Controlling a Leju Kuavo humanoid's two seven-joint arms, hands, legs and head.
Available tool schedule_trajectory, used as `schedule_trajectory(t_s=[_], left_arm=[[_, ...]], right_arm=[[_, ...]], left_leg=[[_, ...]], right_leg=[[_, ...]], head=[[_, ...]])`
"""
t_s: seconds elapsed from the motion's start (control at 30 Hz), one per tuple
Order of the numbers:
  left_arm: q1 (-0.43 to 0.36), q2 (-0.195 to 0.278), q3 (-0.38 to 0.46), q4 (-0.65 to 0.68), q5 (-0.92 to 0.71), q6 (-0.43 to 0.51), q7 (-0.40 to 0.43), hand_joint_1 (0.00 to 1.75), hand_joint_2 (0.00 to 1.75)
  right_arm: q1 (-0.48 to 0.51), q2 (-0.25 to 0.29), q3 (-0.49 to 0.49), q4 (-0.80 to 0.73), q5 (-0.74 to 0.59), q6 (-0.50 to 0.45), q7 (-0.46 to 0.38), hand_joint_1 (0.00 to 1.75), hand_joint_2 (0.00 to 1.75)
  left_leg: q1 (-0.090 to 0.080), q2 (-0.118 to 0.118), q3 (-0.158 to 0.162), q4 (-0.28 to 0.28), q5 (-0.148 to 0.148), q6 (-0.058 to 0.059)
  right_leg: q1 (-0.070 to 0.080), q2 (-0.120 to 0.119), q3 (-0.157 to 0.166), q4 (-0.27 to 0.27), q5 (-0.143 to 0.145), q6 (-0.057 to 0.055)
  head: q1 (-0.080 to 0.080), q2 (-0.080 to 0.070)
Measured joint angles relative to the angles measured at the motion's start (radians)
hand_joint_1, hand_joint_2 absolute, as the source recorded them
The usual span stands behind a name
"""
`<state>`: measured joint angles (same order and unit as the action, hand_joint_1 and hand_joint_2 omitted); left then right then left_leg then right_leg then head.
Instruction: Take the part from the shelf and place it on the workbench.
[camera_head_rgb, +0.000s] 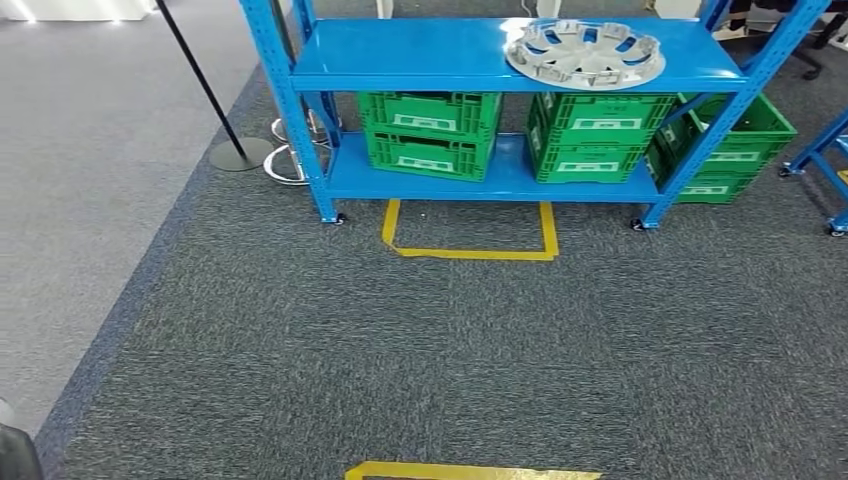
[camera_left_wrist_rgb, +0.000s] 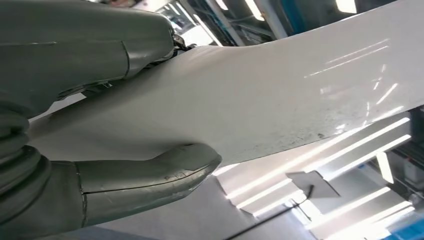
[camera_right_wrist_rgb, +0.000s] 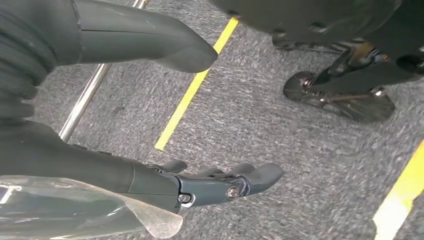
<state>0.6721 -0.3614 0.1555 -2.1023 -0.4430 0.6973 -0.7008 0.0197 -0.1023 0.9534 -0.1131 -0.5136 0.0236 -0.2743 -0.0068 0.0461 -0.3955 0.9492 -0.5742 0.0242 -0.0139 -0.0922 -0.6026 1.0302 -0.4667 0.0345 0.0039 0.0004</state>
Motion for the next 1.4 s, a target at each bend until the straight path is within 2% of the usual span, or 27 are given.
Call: schedule_trajectory(t_s=[0.03, 0.1, 0.17, 0.2, 0.23, 0.27, 0.33, 0.4, 0.47, 0.53, 0.63, 0.67, 0.7, 0.73, 0.77, 0.8, 0.87, 0.93, 1.0, 1.07, 1.13, 1.2, 1.23, 1.27, 1.3, 1.33, 1.4], left_arm=[[0.003, 0.000, 0.002, 0.000, 0.000, 0.001, 0.000, 1.75, 1.75], [0.006, -0.001, 0.005, 0.000, 0.000, 0.002, 0.000, 1.75, 1.75], [0.008, -0.001, 0.008, 0.000, 0.002, 0.002, 0.000, 1.75, 1.75], [0.009, -0.001, 0.011, 0.000, 0.005, 0.002, 0.000, 1.75, 1.75], [0.010, -0.001, 0.015, 0.000, 0.008, 0.002, 0.000, 1.75, 1.75], [0.011, -0.001, 0.021, 0.000, 0.013, 0.002, 0.000, 1.75, 1.75], [0.011, -0.001, 0.036, 0.000, 0.025, 0.003, 0.000, 1.75, 1.75], [0.012, 0.000, 0.052, 0.000, 0.035, 0.003, 0.000, 1.75, 1.75], [0.013, 0.000, 0.068, 0.000, 0.041, 0.003, 0.000, 1.75, 1.75], [0.014, 0.000, 0.085, -0.001, 0.045, 0.003, 0.000, 1.75, 1.75], [0.012, 0.000, 0.102, -0.001, 0.051, 0.003, 0.000, 1.75, 1.75], [0.011, 0.000, 0.106, -0.001, 0.051, 0.003, 0.000, 1.75, 1.75], [0.011, 0.000, 0.109, -0.001, 0.051, 0.003, 0.000, 1.75, 1.75], [0.011, 0.000, 0.112, -0.001, 0.050, 0.003, 0.000, 1.75, 1.75], [0.012, 0.000, 0.115, -0.002, 0.050, 0.003, 0.001, 1.75, 1.75], [0.012, 0.000, 0.117, -0.002, 0.048, 0.003, 0.001, 1.75, 1.75], [0.011, 0.000, 0.119, -0.003, 0.046, 0.003, 0.001, 1.75, 1.75], [0.011, 0.001, 0.121, -0.004, 0.045, 0.003, 0.002, 1.75, 1.75], [0.014, 0.001, 0.124, -0.006, 0.043, 0.003, 0.002, 1.75, 1.75], [0.014, 0.000, 0.126, -0.008, 0.041, 0.003, 0.002, 1.75, 1.75], [0.013, 0.000, 0.127, -0.009, 0.041, 0.004, 0.001, 1.75, 1.75], [0.013, -0.001, 0.127, -0.009, 0.041, 0.004, 0.001, 1.75, 1.75], [0.013, -0.001, 0.127, -0.009, 0.041, 0.004, 0.001, 1.75, 1.75], [0.013, -0.001, 0.128, -0.009, 0.041, 0.004, 0.001, 1.75, 1.75], [0.012, -0.001, 0.128, -0.009, 0.040, 0.004, 0.001, 1.75, 1.75], [0.011, -0.001, 0.128, -0.010, 0.039, 0.004, 0.001, 1.75, 1.75], [0.008, 0.000, 0.128, -0.014, 0.034, 0.004, 0.001, 1.75, 1.75]], right_arm=[[0.001, 0.000, 0.002, 0.000, 0.001, -0.001, 0.000, 0.00, 1.75], [0.005, 0.000, 0.006, 0.000, 0.004, -0.003, 0.001, 0.00, 1.75], [0.010, 0.000, 0.009, 0.000, 0.006, -0.004, 0.002, 0.00, 1.75], [0.012, 0.000, 0.011, 0.000, 0.007, -0.005, 0.003, 0.00, 1.75], [0.012, 0.000, 0.013, 0.000, 0.008, -0.006, 0.004, 0.00, 1.75], [0.012, 0.000, 0.015, 0.000, 0.009, -0.007, 0.005, 0.00, 1.75], [0.012, 0.000, 0.019, 0.000, 0.014, -0.007, 0.009, 0.00, 1.75], [0.013, 0.000, 0.024, 0.000, 0.017, -0.008, 0.012, 0.00, 1.75], [0.015, 0.001, 0.028, 0.000, 0.019, -0.008, 0.013, 0.00, 1.75], [0.015, 0.003, 0.031, 0.000, 0.021, -0.008, 0.013, 0.00, 1.75], [0.017, 0.004, 0.034, 0.000, 0.022, -0.008, 0.013, 0.00, 1.75], [0.018, 0.004, 0.035, 0.000, 0.023, -0.008, 0.012, 0.00, 1.75], [0.018, 0.004, 0.036, 0.000, 0.023, -0.008, 0.011, 0.00, 1.75], [0.017, 0.004, 0.036, 0.000, 0.023, -0.008, 0.010, 0.00, 1.75], [0.016, 0.004, 0.037, 0.000, 0.024, -0.008, 0.008, 0.00, 1.75], [0.014, 0.004, 0.037, 0.000, 0.024, -0.008, 0.007, 0.00, 1.75], [0.013, 0.004, 0.037, 0.000, 0.025, -0.008, 0.005, 0.00, 1.75], [0.013, 0.004, 0.037, 0.000, 0.025, -0.008, 0.004, 0.00, 1.75], [0.009, 0.004, 0.038, 0.000, 0.025, -0.008, 0.004, 0.00, 1.75], [0.006, 0.004, 0.039, 0.000, 0.025, -0.008, 0.003, 0.00, 1.75], [0.007, 0.004, 0.042, 0.000, 0.025, -0.007, 0.004, 0.00, 1.75], [0.011, 0.004, 0.044, 0.000, 0.025, -0.007, 0.006, 0.00, 1.75], [0.013, 0.004, 0.045, 0.000, 0.025, -0.007, 0.007, 0.00, 1.75], [0.014, 0.004, 0.045, 0.000, 0.025, -0.008, 0.009, 0.00, 1.75], [0.014, 0.004, 0.046, 0.000, 0.025, -0.008, 0.010, 0.00, 1.75], [0.014, 0.004, 0.046, 0.000, 0.025, -0.008, 0.010, 0.00, 1.75], [0.013, 0.004, 0.047, 0.000, 0.024, -0.009, 0.010, 0.00, 1.75]], left_leg=[[0.001, -0.007, -0.011, -0.002, 0.011, 0.008], [-0.001, -0.023, -0.032, -0.001, 0.031, 0.020], [-0.007, -0.042, -0.057, 0.006, 0.048, 0.024], [-0.009, -0.052, -0.069, 0.011, 0.054, 0.024], [-0.009, -0.063, -0.080, 0.016, 0.059, 0.023], [-0.010, -0.073, -0.089, 0.023, 0.063, 0.021], [-0.011, -0.091, -0.106, 0.040, 0.068, 0.017], [-0.011, -0.109, -0.122, 0.053, 0.073, 0.009], [-0.010, -0.127, -0.134, 0.059, 0.079, -0.002], [-0.011, -0.109, -0.152, 0.088, 0.057, -0.015], [-0.002, -0.065, -0.220, 0.253, -0.041, -0.034], [0.003, -0.060, -0.241, 0.311, -0.066, -0.039], [0.008, -0.057, -0.250, 0.342, -0.073, -0.043], [0.012, -0.055, -0.240, 0.334, -0.060, -0.046], [0.016, -0.049, -0.211, 0.286, -0.030, -0.047], [0.018, -0.034, -0.171, 0.211, 0.007, -0.047], [0.012, 0.006, -0.108, 0.087, 0.049, -0.040], [0.004, 0.020, -0.100, 0.054, 0.052, -0.028], [0.004, 0.002, -0.108, 0.047, 0.059, -0.012], [0.007, -0.016, -0.109, 0.036, 0.068, 0.005], [0.006, -0.034, -0.113, 0.033, 0.074, 0.015], [0.001, -0.056, -0.117, 0.035, 0.077, 0.018], [-0.001, -0.069, -0.118, 0.036, 0.077, 0.019], [-0.002, -0.082, -0.117, 0.039, 0.077, 0.019], [-0.003, -0.095, -0.117, 0.042, 0.076, 0.018], [-0.003, -0.107, -0.118, 0.045, 0.075, 0.017], [-0.004, -0.129, -0.129, 0.059, 0.073, 0.009]], right_leg=[[-0.001, 0.023, -0.011, 0.024, -0.024, 0.005], [-0.001, 0.073, -0.046, 0.132, -0.106, 0.008], [0.001, 0.088, -0.068, 0.241, -0.166, 0.005], [0.003, 0.090, -0.057, 0.251, -0.169, 0.003], [0.004, 0.092, -0.026, 0.221, -0.154, 0.000], [0.005, 0.102, 0.022, 0.155, -0.128, -0.003], [0.003, 0.143, 0.111, 0.014, -0.099, -0.011], [0.004, 0.166, 0.140, -0.043, -0.099, -0.015], [0.002, 0.144, 0.139, -0.044, -0.092, -0.020], [-0.002, 0.118, 0.136, -0.048, -0.083, -0.029], [-0.005, 0.077, 0.123, -0.049, -0.078, -0.035], [-0.005, 0.063, 0.120, -0.048, -0.078, -0.036], [-0.005, 0.049, 0.118, -0.048, -0.078, -0.035], [-0.005, 0.036, 0.118, -0.048, -0.078, -0.035], [-0.006, 0.025, 0.119, -0.048, -0.079, -0.034], [-0.006, 0.015, 0.122, -0.048, -0.080, -0.031], [-0.004, -0.002, 0.128, -0.047, -0.083, -0.021], [-0.001, -0.020, 0.133, -0.045, -0.082, -0.007], [-0.002, -0.028, 0.135, -0.046, -0.084, 0.006], [-0.005, 0.017, 0.117, -0.007, -0.117, 0.012], [-0.006, 0.074, 0.058, 0.119, -0.184, 0.012], [-0.005, 0.089, -0.001, 0.241, -0.221, 0.010], [-0.005, 0.091, -0.010, 0.252, -0.209, 0.008], [-0.005, 0.093, 0.001, 0.221, -0.178, 0.007], [-0.005, 0.100, 0.026, 0.159, -0.135, 0.005], [-0.007, 0.120, 0.054, 0.093, -0.101, 0.003], [-0.011, 0.160, 0.093, -0.002, -0.075, 0.002]], head=[[0.002, 0.000], [0.006, 0.000], [0.008, 0.000], [0.008, 0.000], [0.008, 0.000], [0.008, 0.000], [0.007, 0.000], [0.006, 0.000], [0.006, 0.000], [0.001, 0.000], [-0.008, 0.000], [-0.008, 0.000], [-0.008, 0.000], [-0.009, 0.000], [-0.009, 0.000], [-0.009, 0.000], [-0.009, 0.000], [-0.008, 0.000], [-0.008, 0.000], [-0.004, 0.000], [0.000, 0.000], [0.000, 0.000], [0.000, 0.000], [0.000, 0.000], [0.000, 0.000], [0.000, 0.000], [-0.001, 0.000]])
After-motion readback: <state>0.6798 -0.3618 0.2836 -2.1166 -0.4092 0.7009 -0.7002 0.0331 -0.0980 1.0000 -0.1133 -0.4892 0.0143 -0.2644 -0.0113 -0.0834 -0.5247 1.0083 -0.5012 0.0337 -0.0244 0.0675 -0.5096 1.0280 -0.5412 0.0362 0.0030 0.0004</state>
